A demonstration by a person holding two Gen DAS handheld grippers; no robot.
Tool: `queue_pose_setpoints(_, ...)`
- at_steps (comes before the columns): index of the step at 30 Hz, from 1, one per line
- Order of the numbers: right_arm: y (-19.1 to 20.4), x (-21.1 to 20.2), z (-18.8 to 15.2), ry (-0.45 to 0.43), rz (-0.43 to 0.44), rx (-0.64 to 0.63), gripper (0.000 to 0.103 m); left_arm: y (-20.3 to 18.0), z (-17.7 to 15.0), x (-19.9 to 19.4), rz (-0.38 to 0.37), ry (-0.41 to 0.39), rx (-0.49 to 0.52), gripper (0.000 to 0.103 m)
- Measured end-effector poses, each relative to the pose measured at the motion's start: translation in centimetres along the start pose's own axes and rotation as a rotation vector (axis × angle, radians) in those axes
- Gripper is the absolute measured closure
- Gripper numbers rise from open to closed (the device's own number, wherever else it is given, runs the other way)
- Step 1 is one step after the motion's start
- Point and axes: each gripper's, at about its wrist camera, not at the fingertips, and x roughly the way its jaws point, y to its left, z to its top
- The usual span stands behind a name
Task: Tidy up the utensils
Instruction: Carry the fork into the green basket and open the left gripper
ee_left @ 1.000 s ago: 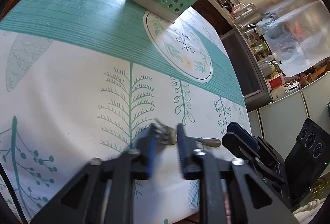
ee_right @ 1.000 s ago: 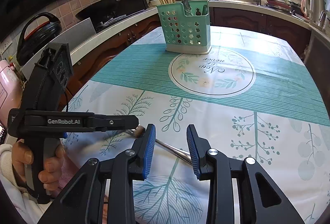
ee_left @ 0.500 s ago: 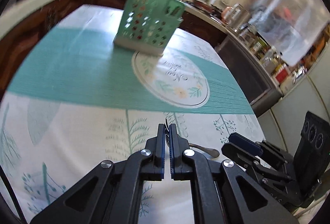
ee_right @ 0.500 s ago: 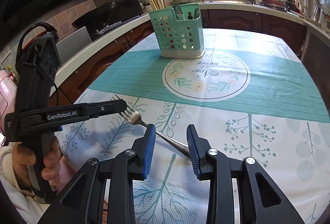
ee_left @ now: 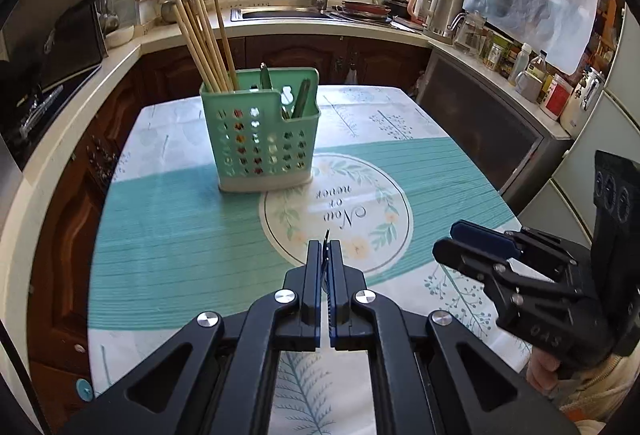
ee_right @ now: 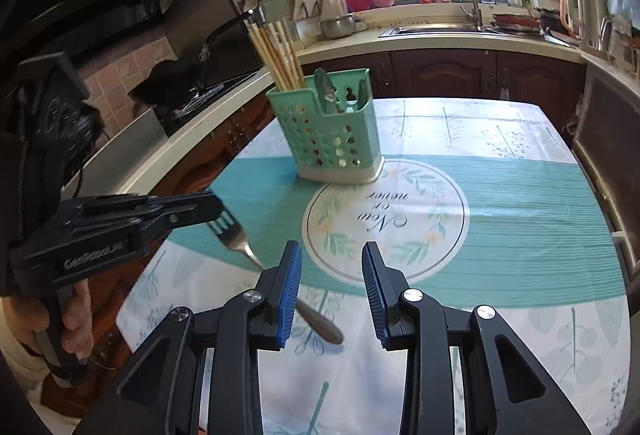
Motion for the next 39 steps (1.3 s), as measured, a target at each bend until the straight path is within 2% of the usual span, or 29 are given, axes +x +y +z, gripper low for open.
queue_pose_setpoints(3, -1.0, 0.7, 1.9, 0.012, 0.025, 0.058, 0.071, 0.0, 1.8, -0.7, 0.018, 0.0, 0.016, 0.103)
queue_pose_setpoints(7, -1.6, 1.6, 4.4, 0.017, 0.009, 0.086, 0.071, -0.3, 5.3, -2.1, 0.051, -0.011, 0.053, 0.103)
queue_pose_setpoints(14, -2.8, 3.2, 9.3, 0.024, -0.012, 0.139, 0.071, -0.9, 13.1, -3.8, 0.17, -0.064, 0.124, 0.103)
queue_pose_setpoints(18, -3.3, 3.9, 13.0, 0.002, -0.028, 0.148, 0.071, -0.8, 17.2, -3.2, 0.221, -0.08, 0.139, 0.103)
queue_pose_setpoints(22, -4.0, 4.9, 17.0, -0.013, -0.042, 0.162, 0.071, -0.4, 19.9, -1.0, 0.26, -0.079, 0.152, 0.103)
queue_pose_setpoints(28, -5.2, 8.1, 22.1, -0.012, -0.084, 0.173, 0.071, 0.6, 21.2, 3.8, 0.303, -0.05, 0.166, 0.103)
queue_pose_setpoints(33, -5.3, 11.0, 23.2, 0.021, -0.102, 0.147, 0.071, 1.3, 21.0, 7.5, 0.312, -0.005, 0.173, 0.103)
queue_pose_setpoints(36, -5.1, 12.5, 22.6, 0.049, -0.103, 0.137, 0.071, 1.6, 20.7, 9.0, 0.284, 0.015, 0.168, 0.095)
queue_pose_setpoints(37, -5.2, 13.0, 22.1, 0.056, -0.101, 0.135, 0.071, 1.7, 20.4, 9.3, 0.274, 0.015, 0.159, 0.087)
queue_pose_setpoints(39, -5.0, 13.5, 21.5, 0.07, -0.101, 0.133, 0.071, 2.0, 20.1, 9.3, 0.254, 0.013, 0.134, 0.084)
